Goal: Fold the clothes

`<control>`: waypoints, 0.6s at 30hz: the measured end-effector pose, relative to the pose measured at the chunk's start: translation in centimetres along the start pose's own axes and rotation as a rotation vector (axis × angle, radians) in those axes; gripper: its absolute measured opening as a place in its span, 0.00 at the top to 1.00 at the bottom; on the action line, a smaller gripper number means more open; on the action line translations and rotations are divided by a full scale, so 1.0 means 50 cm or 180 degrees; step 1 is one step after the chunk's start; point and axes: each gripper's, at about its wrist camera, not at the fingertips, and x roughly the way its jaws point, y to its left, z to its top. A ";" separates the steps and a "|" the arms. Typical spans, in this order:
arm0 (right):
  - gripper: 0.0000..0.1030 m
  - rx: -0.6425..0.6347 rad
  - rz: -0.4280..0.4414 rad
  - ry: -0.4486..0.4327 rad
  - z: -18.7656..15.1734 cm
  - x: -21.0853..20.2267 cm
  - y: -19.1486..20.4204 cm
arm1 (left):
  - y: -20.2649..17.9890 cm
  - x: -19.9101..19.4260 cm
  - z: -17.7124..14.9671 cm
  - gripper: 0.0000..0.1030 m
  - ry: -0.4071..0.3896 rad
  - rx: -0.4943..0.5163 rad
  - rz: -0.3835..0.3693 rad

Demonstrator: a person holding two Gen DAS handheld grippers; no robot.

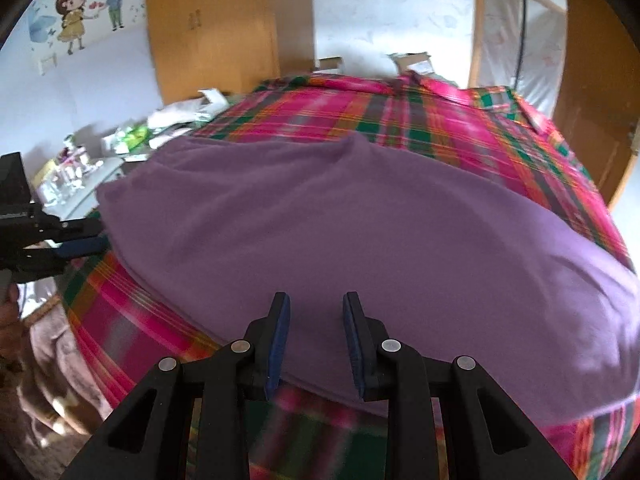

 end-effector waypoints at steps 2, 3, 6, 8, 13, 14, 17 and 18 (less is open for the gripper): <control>0.72 -0.0076 0.0103 -0.0015 0.015 0.016 0.024 | 0.014 -0.001 0.013 0.65 -0.0023 -0.0125 -0.0063; 0.72 -0.0132 0.0132 0.0010 0.018 0.026 0.038 | 0.021 -0.002 0.020 0.65 -0.0034 -0.0187 -0.0094; 0.71 -0.0231 0.0223 0.0109 0.021 0.051 0.068 | 0.039 -0.007 0.031 0.66 -0.0079 -0.0323 -0.0175; 0.70 -0.0314 0.0264 0.0110 0.020 0.051 0.084 | 0.039 -0.004 0.036 0.66 -0.0106 -0.0337 -0.0186; 0.70 -0.0427 0.0467 0.0113 0.040 0.057 0.122 | 0.055 -0.023 0.040 0.66 -0.0167 -0.0387 -0.0196; 0.70 -0.0461 0.0486 0.0095 0.046 0.060 0.133 | 0.058 -0.027 0.041 0.66 -0.0186 -0.0398 -0.0206; 0.68 -0.0626 0.0608 0.0029 0.059 0.066 0.174 | 0.064 -0.030 0.043 0.66 -0.0179 -0.0425 -0.0175; 0.66 -0.0722 0.0661 0.0006 0.063 0.067 0.192 | 0.063 -0.028 0.045 0.66 -0.0174 -0.0432 -0.0176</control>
